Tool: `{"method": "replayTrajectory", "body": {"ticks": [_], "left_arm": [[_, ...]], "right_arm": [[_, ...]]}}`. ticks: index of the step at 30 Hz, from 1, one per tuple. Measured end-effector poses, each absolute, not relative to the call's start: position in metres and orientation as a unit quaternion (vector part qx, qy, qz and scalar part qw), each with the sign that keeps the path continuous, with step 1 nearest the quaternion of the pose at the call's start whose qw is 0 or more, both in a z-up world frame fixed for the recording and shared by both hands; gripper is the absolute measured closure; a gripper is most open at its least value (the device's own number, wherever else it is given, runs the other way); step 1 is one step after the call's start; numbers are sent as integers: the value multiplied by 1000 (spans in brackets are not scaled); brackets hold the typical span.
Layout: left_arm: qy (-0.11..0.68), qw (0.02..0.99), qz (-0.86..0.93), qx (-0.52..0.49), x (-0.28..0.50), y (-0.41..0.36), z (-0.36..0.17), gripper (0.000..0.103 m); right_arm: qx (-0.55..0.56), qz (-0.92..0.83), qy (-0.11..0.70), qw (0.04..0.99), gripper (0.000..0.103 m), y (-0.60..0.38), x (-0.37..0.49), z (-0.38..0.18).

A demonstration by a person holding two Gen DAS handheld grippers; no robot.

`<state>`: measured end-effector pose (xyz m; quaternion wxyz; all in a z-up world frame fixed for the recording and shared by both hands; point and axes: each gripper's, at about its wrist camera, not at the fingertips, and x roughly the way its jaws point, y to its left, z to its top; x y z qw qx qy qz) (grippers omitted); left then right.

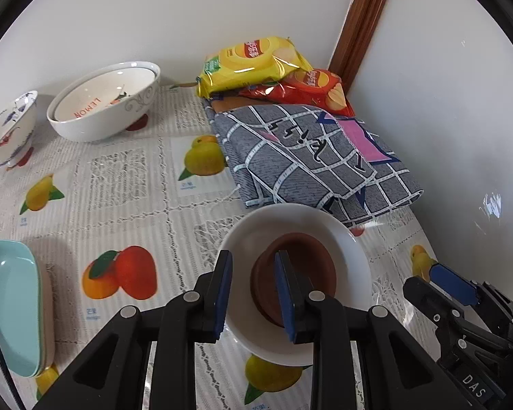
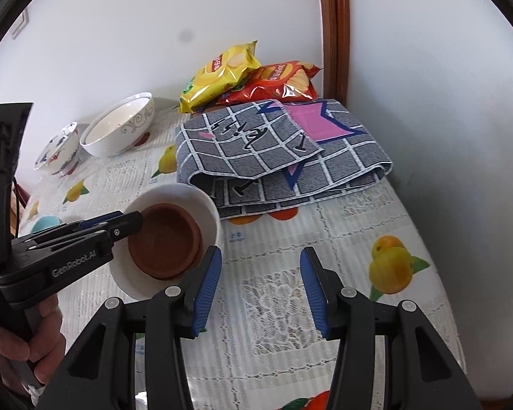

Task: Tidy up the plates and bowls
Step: 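Pinch the white bowl rim with the right gripper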

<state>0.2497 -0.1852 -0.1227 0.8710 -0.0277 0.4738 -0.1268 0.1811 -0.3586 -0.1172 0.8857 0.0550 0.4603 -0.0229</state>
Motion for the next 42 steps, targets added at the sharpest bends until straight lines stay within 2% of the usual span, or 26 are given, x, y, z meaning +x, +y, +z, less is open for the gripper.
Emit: {"method": "replayTrajectory", "body": {"ticks": [7, 22, 30, 42], "left_arm": [[475, 875, -95, -9, 245, -171, -117, 68], [485, 869, -83, 43, 247, -164, -125, 66], [518, 850, -89, 28, 255, -170, -144, 66], [521, 848, -87, 40, 263, -174, -155, 65]], "right_arm": [[59, -7, 464, 884, 56, -350, 189, -120], [47, -1, 489, 871, 60, -331, 210, -142], [42, -11, 511, 858, 64, -331, 218, -155], [43, -12, 524, 850, 64, -331, 229, -164]]}}
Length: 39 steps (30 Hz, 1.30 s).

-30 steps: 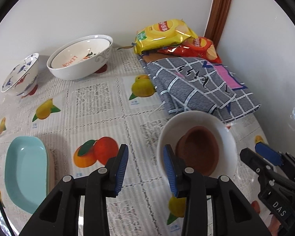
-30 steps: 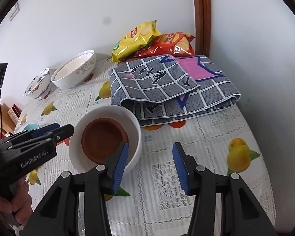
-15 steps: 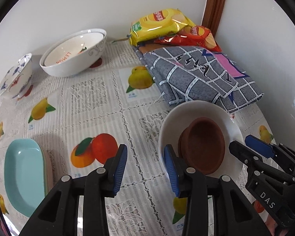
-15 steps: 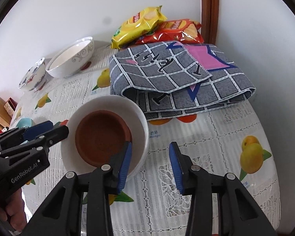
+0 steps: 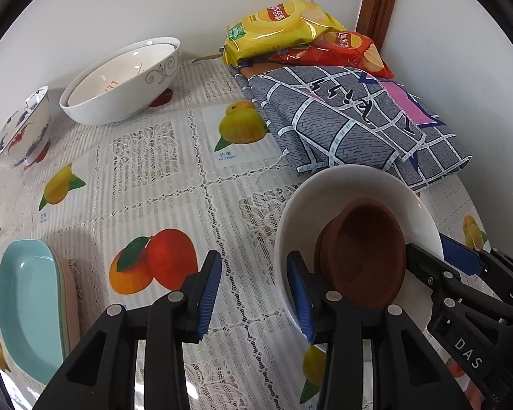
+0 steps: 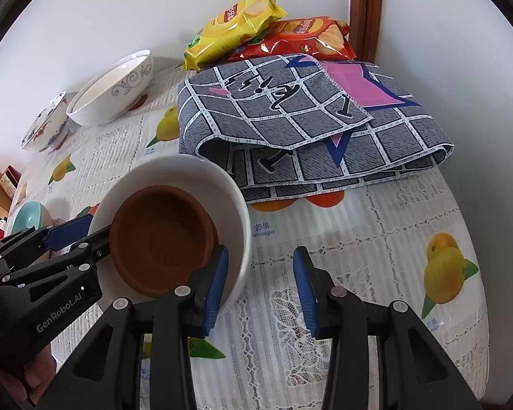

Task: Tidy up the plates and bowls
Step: 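Pinch the white bowl rim with the right gripper, then lift the white bowl with the right gripper and carry it over the plate stack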

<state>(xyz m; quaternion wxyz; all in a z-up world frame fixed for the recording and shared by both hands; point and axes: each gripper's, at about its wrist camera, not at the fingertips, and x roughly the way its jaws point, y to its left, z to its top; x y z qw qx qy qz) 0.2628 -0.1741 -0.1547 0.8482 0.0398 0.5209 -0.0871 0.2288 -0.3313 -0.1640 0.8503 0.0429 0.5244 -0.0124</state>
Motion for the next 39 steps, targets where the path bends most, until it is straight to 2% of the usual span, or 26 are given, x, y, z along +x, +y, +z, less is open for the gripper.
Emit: {"method": "replayTrajectory", "body": {"ticks": [13, 21, 36, 39], "left_arm": [[537, 837, -96, 31, 267, -176, -164, 66], [528, 843, -96, 30, 264, -177, -163, 69], [529, 843, -94, 18, 265, -175, -165, 70], [530, 842, -96, 13, 265, -176, -165, 73]], "right_arm": [[67, -14, 515, 855, 64, -336, 229, -169], [106, -15, 511, 853, 64, -341, 227, -171], [80, -17, 513, 854, 62, -336, 229, -172], [86, -18, 511, 855, 62, -338, 228, -173]]}}
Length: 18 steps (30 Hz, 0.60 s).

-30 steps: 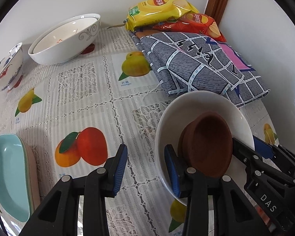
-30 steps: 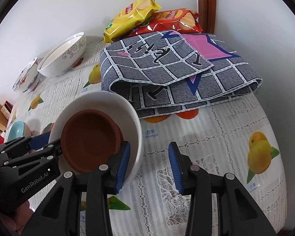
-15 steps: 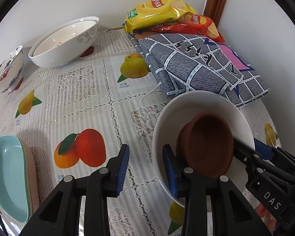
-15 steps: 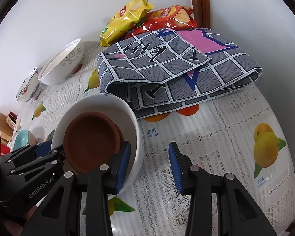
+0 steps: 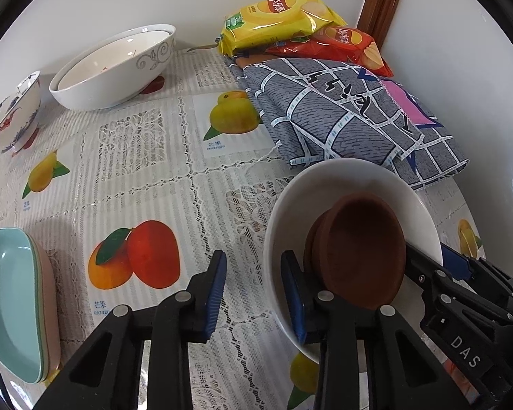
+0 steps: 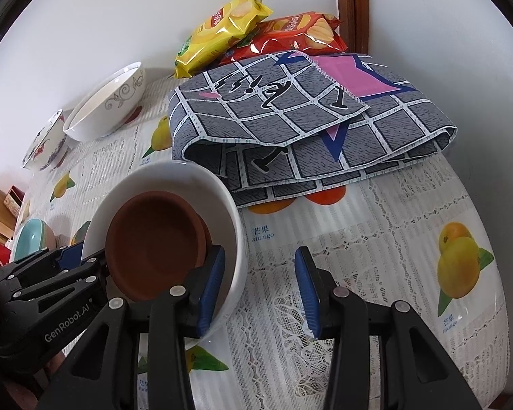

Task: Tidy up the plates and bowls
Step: 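Lift the white bowl with the right gripper and carry it over the plate stack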

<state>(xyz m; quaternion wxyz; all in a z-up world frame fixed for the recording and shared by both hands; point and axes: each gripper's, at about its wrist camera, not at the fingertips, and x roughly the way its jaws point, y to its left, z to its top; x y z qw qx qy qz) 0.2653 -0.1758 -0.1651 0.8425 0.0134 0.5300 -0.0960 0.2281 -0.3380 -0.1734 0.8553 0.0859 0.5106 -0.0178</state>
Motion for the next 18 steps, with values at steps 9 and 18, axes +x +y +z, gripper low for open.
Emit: {"method": "replayTrajectory", "body": {"ticks": [9, 18], "left_arm": [[528, 842, -111, 5, 263, -181, -164, 89], [529, 841, -112, -6, 261, -180, -164, 90]], "right_arm": [[113, -8, 504, 856, 76, -338, 226, -175], [126, -4, 502, 856, 89, -332, 224, -174]]}}
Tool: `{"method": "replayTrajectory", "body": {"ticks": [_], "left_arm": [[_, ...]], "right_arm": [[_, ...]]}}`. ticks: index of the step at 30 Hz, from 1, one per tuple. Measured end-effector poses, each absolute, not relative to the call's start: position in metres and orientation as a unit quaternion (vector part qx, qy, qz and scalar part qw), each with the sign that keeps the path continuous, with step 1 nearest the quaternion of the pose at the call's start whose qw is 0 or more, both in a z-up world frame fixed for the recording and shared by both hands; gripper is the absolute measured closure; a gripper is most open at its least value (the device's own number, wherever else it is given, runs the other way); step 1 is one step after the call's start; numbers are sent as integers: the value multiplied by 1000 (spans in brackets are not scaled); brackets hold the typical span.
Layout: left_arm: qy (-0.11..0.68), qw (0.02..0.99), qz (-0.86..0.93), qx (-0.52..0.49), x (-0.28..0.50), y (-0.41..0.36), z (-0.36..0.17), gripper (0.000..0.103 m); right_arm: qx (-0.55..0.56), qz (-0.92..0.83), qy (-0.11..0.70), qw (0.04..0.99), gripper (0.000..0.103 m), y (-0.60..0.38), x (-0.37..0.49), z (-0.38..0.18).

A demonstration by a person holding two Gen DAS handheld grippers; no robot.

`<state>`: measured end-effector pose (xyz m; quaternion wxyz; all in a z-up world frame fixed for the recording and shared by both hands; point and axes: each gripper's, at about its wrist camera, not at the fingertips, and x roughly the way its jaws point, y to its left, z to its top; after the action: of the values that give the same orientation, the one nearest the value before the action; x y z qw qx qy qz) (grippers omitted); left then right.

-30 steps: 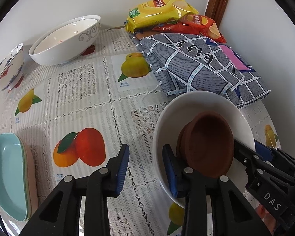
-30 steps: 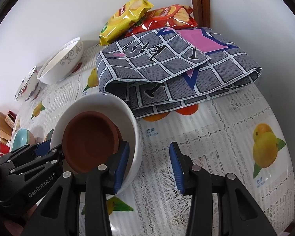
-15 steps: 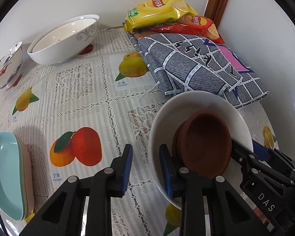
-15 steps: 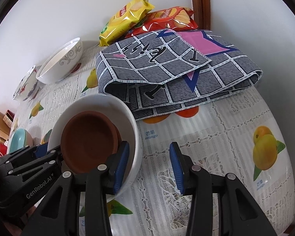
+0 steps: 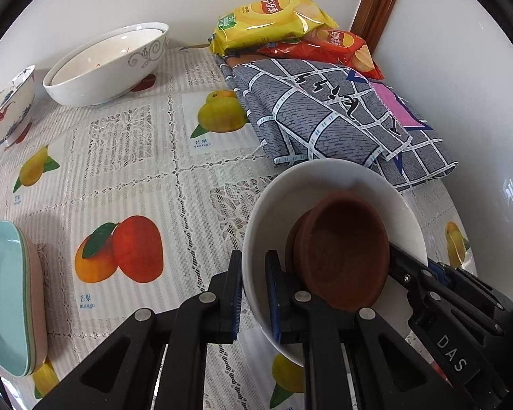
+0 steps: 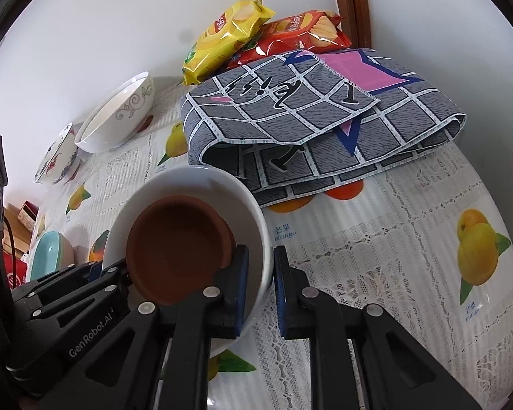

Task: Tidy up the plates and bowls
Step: 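Lift the white bowl with the right gripper and carry it over the plate stack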

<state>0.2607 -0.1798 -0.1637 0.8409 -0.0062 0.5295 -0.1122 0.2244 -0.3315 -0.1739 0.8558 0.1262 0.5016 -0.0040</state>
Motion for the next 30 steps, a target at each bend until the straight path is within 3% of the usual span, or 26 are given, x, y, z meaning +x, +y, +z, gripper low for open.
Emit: {"method": "replayTrajectory", "body": {"ticks": [30], "left_arm": [[509, 853, -116, -8, 221, -151, -121, 94]], "right_arm": [[155, -19, 490, 858, 95, -313, 188, -134]]}}
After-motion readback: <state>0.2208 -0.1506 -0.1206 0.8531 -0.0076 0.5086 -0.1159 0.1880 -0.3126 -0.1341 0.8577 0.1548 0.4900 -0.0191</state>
